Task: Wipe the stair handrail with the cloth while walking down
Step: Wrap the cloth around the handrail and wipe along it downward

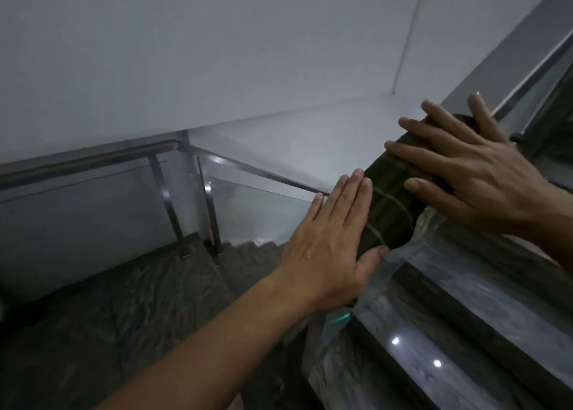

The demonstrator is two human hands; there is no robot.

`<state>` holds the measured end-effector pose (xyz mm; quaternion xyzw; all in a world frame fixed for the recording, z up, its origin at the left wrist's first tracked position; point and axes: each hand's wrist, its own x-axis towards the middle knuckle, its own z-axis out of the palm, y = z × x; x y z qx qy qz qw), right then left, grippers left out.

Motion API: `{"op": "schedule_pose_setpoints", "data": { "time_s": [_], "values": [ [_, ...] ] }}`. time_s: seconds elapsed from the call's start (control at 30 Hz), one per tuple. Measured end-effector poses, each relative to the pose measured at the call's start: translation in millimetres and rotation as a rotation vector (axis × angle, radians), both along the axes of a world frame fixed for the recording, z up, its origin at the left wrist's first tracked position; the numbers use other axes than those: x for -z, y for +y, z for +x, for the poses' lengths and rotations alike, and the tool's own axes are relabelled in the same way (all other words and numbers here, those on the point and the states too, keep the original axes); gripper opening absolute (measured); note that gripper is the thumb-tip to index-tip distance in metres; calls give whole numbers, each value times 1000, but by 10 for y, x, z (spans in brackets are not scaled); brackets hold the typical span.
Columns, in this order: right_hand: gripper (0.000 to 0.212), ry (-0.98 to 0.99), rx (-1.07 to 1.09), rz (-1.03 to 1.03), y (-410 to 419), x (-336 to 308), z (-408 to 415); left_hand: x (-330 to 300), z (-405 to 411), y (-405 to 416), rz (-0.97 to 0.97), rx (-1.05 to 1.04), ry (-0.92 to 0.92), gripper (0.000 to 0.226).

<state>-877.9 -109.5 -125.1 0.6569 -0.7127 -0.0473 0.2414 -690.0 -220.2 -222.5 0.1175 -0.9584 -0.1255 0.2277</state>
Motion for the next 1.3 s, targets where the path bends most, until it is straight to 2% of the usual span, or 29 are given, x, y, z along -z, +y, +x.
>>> {"op": "schedule_pose_setpoints", "data": {
  "time_s": [0.3,0.5,0.63,0.83,1.07,1.17,1.3],
  "values": [
    [72,-18,194,248,14,48,462,301,330,-90,51,97,23,83],
    [73,1,396,360,-28,244,1067,464,811,-172,62,194,-38,88],
    [75,27,463,337,-55,421,1475,600,1122,-274,86,297,-72,87],
    [74,-22,626,301,-33,682,1926,828,1360,-420,21,398,5,97],
    [71,-53,669,216,1,912,2199,1103,1454,-608,-55,522,100,101],
    [70,-83,688,186,19,1064,2313,1223,1480,-708,-11,632,168,95],
    [69,-177,752,130,9,1220,2559,1363,1465,-757,155,772,239,82]
  ]
}}
